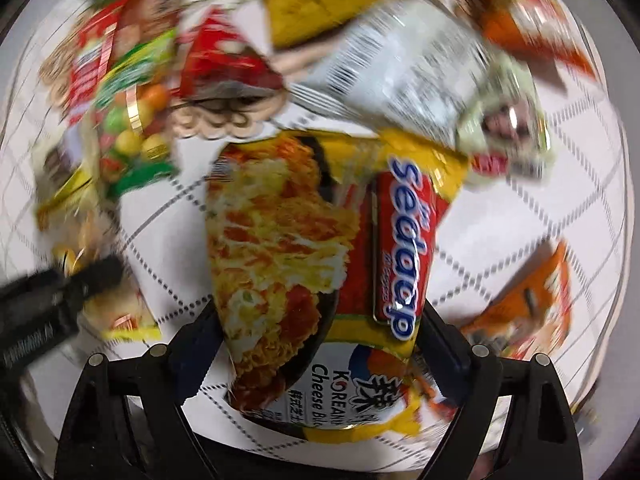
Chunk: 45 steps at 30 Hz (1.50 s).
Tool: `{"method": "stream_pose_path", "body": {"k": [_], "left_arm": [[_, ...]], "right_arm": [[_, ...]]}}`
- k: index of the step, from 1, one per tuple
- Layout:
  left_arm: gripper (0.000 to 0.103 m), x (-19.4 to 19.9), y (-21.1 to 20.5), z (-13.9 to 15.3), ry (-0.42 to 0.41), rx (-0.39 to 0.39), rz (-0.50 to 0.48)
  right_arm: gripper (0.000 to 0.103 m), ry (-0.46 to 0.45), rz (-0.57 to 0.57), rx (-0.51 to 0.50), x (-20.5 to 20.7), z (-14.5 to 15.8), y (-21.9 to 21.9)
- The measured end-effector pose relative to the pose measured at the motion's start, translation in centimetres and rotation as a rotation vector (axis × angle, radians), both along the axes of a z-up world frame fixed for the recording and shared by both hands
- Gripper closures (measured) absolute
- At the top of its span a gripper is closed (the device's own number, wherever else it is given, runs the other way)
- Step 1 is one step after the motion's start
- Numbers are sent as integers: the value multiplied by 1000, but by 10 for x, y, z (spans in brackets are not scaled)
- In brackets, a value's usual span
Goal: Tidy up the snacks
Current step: 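Grasp the yellow bread bag with the left tool while the right tool grasps the Sedaap noodle pack, then carry both packs into the cardboard box and open both tools to release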
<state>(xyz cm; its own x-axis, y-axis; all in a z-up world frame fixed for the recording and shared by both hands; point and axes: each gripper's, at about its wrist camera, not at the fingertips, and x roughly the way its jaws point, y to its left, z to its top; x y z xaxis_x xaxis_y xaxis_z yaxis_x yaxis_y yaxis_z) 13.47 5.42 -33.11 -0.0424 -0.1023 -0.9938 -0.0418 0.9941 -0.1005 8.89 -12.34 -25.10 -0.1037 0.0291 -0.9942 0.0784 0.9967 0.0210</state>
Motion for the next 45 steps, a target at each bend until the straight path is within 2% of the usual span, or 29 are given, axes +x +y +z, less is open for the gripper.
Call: {"method": "stream_pose_path", "body": {"k": [6,11,12,18,21,24,29,30,32,35,37,40,42,45], "left_arm": [[61,-7,-7,13,-52,18,-47],[63,-16,-12,34,-89,16,-79],[63,-19,-11,40,-101,12,-84],[63,-31,-9,87,-164,-36,-100],[63,-26,-14,127,-223,-71,-107],[63,-7,-21,165,-295,-99,-115],[63,52,-36,225,-363,-135,-125],[63,71,-41,238,-381,-133,-124],[63,103,-57,255,-411,-116,-129],[63,152,-71,265,-438,-89,-127],[63,183,-74,263,-428,-80,-129],[62,239,-78,241,-373,-69,-125],[62,274,-78,222,-320,-62,-132],[62,316,-76,185,-234,-48,-129]], "right_arm": [[15,-86,-40,-27,-14,3,1],[15,-154,-63,-4,-27,28,2],[15,-171,-62,9,-42,36,-15],[15,-262,-55,110,-59,92,-25],[15,-315,-36,159,-66,130,-33],[15,-369,-22,208,-55,174,-45],[15,-443,-4,271,-6,225,-66],[15,-464,3,273,15,233,-67],[15,-490,17,262,49,243,-60],[15,-512,32,240,111,253,-64],[15,-504,45,233,150,253,-72],[15,-466,63,218,205,243,-75],[15,-424,62,213,251,222,-70],[15,-354,52,216,295,182,-70]]}}
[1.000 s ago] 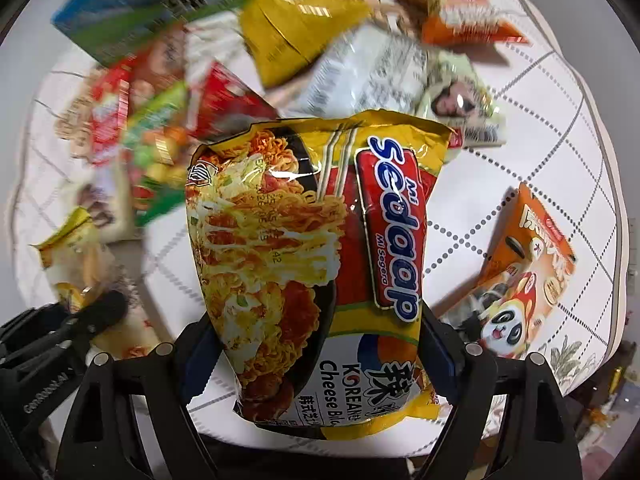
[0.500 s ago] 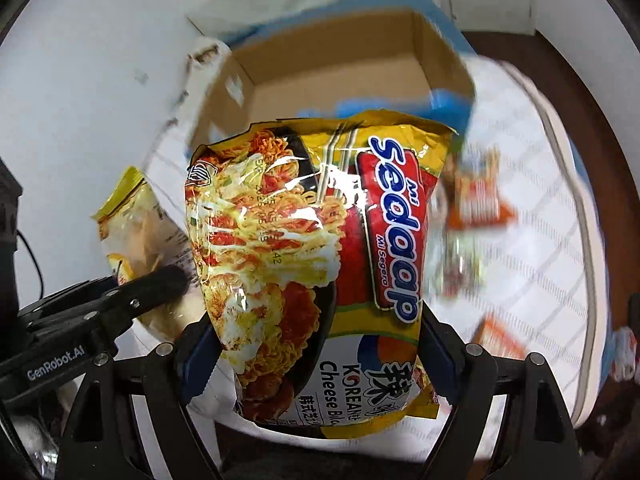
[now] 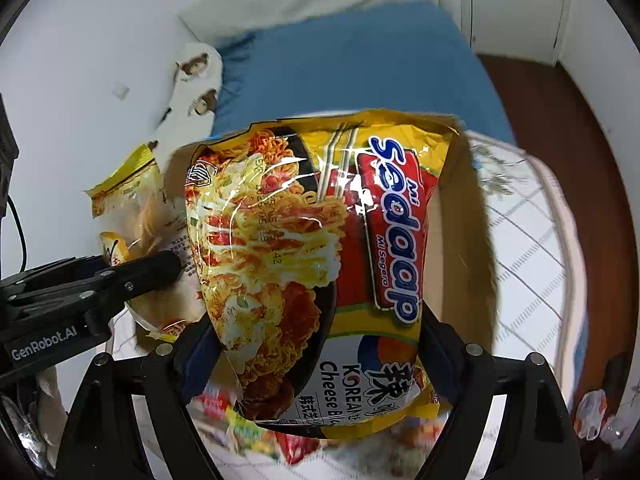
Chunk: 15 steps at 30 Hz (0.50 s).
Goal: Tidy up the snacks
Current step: 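Carry both packs into the cardboard box and open both tools to release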
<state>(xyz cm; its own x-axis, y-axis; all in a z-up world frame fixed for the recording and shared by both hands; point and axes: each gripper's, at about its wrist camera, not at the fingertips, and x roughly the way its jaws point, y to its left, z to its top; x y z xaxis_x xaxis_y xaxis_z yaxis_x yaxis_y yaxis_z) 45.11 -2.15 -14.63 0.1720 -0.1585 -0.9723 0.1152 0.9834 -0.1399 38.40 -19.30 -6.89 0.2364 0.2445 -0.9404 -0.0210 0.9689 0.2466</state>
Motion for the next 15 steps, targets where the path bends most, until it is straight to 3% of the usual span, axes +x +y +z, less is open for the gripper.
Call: {"method": "stream_pose_path", "body": {"k": [7,13,14,15], "left_arm": [[62,55,2,-67,151,37,-12],[60,73,-1,-90,177,58,-4],[52,76,0,-93,171,56,3],[34,77,1,-94,171,51,6]], "right_arm": [[15,103,4,-21,57,-75,14],[14,174,24,-41,84,-112,11],[12,172,29,-52,88,-112,17],[9,169,26,-59,91,-113,18]]}}
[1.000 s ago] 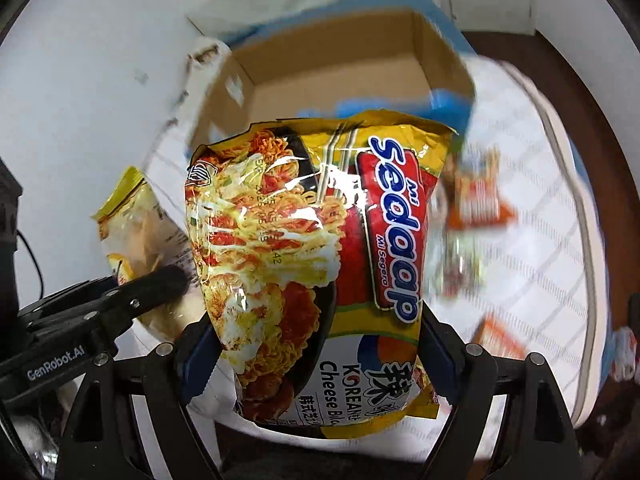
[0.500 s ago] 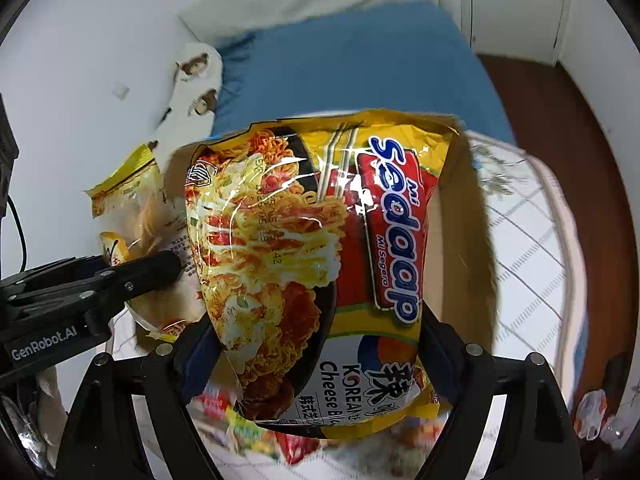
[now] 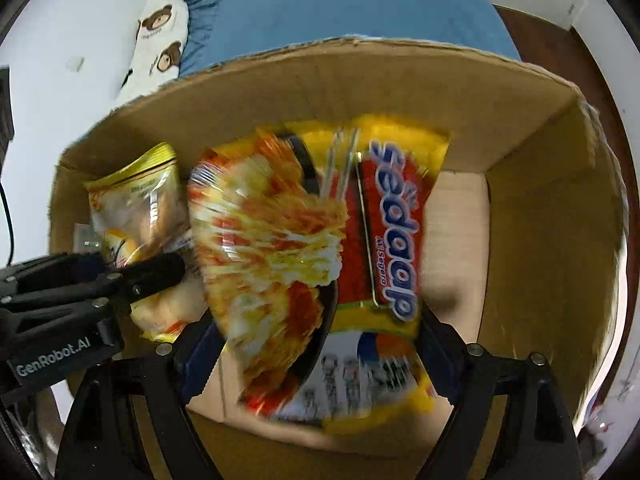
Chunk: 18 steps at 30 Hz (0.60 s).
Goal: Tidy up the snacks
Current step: 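Carry both packs into the cardboard box and open both tools to release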
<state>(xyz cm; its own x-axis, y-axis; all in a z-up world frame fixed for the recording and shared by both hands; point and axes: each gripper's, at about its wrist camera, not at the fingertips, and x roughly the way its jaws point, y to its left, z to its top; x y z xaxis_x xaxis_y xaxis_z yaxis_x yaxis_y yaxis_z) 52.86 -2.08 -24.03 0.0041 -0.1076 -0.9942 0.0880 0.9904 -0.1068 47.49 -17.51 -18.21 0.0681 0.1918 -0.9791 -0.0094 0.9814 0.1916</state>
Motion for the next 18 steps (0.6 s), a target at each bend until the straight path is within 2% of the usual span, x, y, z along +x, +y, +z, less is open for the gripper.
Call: {"method": "stream_pose_path", "body": {"k": [1,2,8,18], "left_arm": [[26,0,0,-1,0,-5,2],[21,1,1,0,-9,-14,5],[20,-9,-1,12,-46,-24,18],[20,-70,9,56,-221,28,57]], "right_arm": [[3,-7,-11,15,2,0,-1],[2,-10,-19,30,3,1,-2],[2,-29,-16,6,-5,8,-8],[2,-137,-35,-76,-60,52,-20]]}}
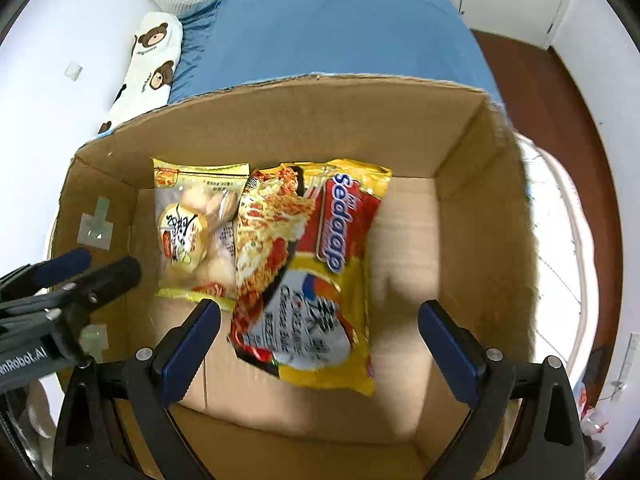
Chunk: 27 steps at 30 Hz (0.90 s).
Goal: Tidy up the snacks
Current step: 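Carry both packs into the cardboard box and open both tools to release, then grasp the Franzzi cookie pack with the left tool while the right tool grasps the watermelon candy bag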
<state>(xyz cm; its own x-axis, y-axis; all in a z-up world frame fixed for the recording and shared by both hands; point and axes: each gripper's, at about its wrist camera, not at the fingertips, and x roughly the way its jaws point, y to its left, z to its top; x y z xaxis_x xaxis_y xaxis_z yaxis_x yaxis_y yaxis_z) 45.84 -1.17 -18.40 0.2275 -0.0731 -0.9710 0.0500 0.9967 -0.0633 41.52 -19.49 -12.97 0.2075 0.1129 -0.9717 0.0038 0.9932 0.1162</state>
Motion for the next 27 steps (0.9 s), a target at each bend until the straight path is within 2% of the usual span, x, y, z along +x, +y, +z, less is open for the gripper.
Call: {"method": "stream_pose_path", "body": {"k": [4,12,17,23,27], "left_arm": [[19,-25,0,21,-75,27,-10],[20,-71,2,60,-191,8,8],[20,-105,1,84,-279,27,2],[20,-134,4,103,-321,10,7],[20,-155,12,110,-327,-13,26]], "right_arm": [[2,-61,-4,-27,-25,23,-1],[2,-186,-6,-62,-63,67,11],[2,-261,-26,-73,-99,95,6],[2,-317,-38,-41,-137,130,3],[2,-320,-42,-8,-160,139,4]]}}
